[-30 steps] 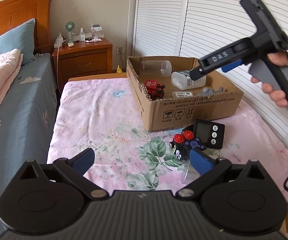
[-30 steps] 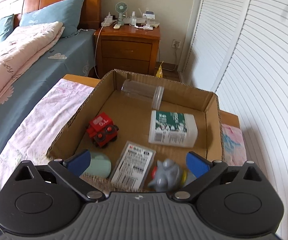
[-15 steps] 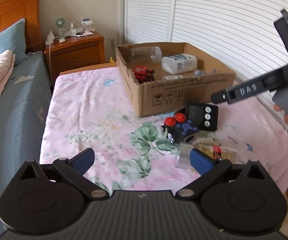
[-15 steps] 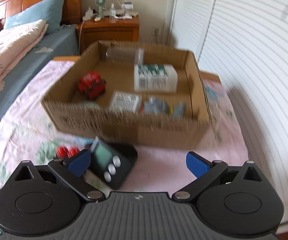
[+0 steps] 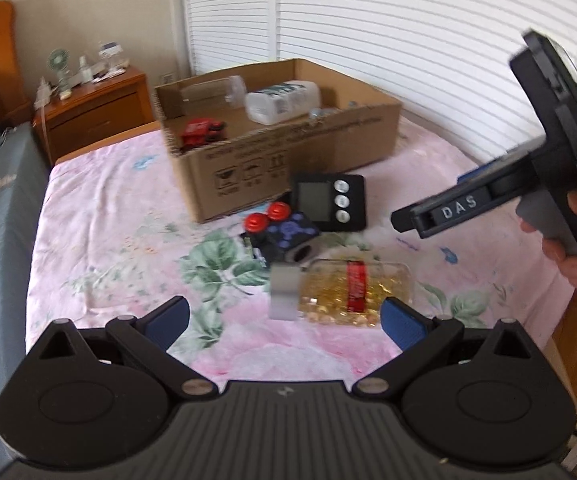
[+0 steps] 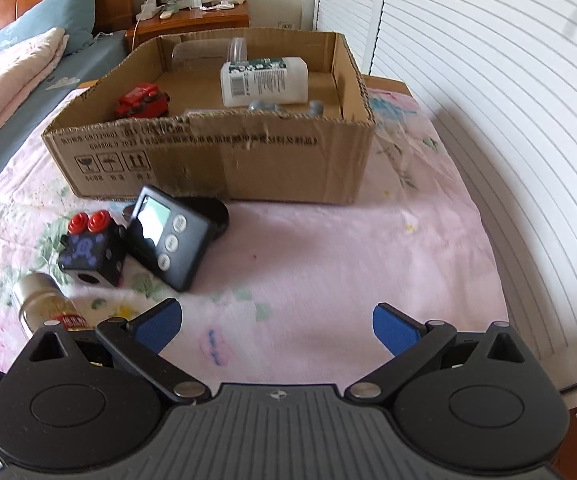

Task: Organize rigid objects
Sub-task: 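Grasp the gold capsule jar with the left gripper while the right gripper moves toward the black timer, then close the right gripper on the black digital timer and lift it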

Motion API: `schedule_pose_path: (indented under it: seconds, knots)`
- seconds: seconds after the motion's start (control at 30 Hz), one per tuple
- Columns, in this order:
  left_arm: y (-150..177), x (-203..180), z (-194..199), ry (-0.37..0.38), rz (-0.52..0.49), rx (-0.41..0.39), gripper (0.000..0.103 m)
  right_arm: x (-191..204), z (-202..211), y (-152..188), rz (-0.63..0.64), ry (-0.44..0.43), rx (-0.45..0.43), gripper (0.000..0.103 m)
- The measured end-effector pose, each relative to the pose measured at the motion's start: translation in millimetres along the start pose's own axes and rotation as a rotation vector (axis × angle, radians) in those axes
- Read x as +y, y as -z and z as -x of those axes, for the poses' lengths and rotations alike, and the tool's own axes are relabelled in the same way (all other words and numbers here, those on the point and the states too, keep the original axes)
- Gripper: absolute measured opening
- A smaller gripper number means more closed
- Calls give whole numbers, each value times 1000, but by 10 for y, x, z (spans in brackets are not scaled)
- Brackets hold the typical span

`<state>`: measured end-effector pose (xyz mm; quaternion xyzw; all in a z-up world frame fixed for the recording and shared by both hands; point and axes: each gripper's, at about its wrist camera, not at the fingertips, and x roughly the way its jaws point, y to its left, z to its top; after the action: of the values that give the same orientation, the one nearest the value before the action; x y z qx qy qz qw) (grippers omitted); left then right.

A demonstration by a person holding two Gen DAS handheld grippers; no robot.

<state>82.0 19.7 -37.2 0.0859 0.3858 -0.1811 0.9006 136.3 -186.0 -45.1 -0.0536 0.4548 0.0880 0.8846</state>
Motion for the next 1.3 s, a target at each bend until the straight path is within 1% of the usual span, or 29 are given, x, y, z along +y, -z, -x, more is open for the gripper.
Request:
schedule_pose_path:
  seconds: [0.3,0.43,0.53,0.63,0.67,0.7,0.77,0.9,1.13,1.2,1.3]
  knots:
    - [9,-252,-228,44,-72,40,101,-190,-31,145,-33,-23,16,103]
    - [-21,-301,-336,38,-87,45,101,-234,-46,164,-43,-28,20,103]
    - [-48,-297,-400,29,-74,44,101,-248,-59,168,-47,-28,22,103]
    - [-66,-253,-414,31,-43,25,97,-247,-69,166,-48,-29,24,103]
    - [-71,-235,-417,39,-35,25,93,-245,-71,166,-47,-28,24,103]
    - [-72,-220,-416,40,-28,25,93,-246,-73,167,-46,-28,24,103]
    - [-65,-189,-412,24,-20,23,93,-232,-86,154,-40,-28,26,103]
    - [-39,-54,-393,-34,13,27,93,-171,-98,100,-25,-30,25,103]
    - [16,342,-330,-206,103,15,92,17,-95,-87,8,-61,-8,103]
    - [29,442,-317,-216,133,15,92,91,-98,-159,14,-74,-28,103]
    - [50,543,-295,-203,167,12,93,217,-149,-283,11,-90,-54,103]
